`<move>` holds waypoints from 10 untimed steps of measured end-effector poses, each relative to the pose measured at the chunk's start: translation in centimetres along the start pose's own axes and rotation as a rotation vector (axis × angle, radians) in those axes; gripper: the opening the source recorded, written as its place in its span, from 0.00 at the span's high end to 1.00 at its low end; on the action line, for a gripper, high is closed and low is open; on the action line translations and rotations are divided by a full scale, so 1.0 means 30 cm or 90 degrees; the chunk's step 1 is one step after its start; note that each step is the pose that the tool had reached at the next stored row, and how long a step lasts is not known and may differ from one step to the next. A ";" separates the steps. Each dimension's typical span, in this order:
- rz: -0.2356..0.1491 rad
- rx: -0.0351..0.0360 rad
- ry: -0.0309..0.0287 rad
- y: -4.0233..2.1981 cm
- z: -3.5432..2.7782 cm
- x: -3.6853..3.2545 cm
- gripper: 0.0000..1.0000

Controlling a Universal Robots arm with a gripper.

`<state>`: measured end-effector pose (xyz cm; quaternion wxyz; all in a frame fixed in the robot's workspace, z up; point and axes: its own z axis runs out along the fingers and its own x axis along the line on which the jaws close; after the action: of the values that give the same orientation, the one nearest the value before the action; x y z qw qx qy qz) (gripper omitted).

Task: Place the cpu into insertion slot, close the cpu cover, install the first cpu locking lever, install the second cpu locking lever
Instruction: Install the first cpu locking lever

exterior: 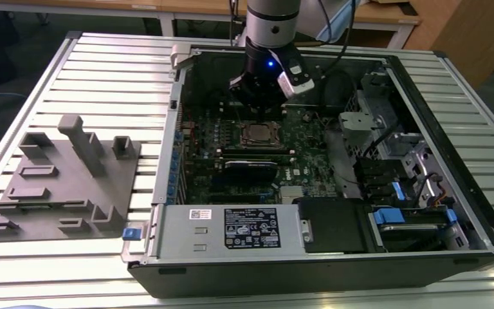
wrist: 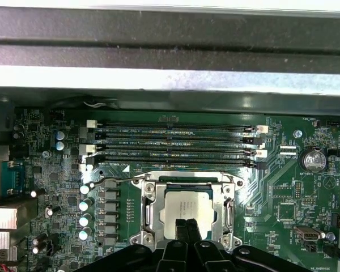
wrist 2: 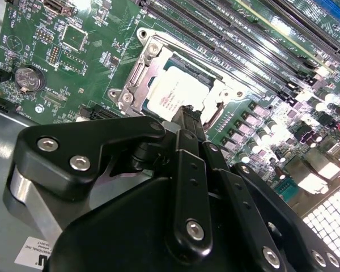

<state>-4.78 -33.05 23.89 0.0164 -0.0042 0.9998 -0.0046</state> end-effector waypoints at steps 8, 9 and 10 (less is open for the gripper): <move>0.000 -0.0001 0.0000 0.000 -0.001 0.000 0.89; 0.000 -0.0001 0.0000 0.000 -0.001 0.000 0.89; 0.000 0.0000 0.0000 0.000 -0.001 0.000 0.89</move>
<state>-4.78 -33.05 23.93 0.0164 -0.0042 0.9998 -0.0046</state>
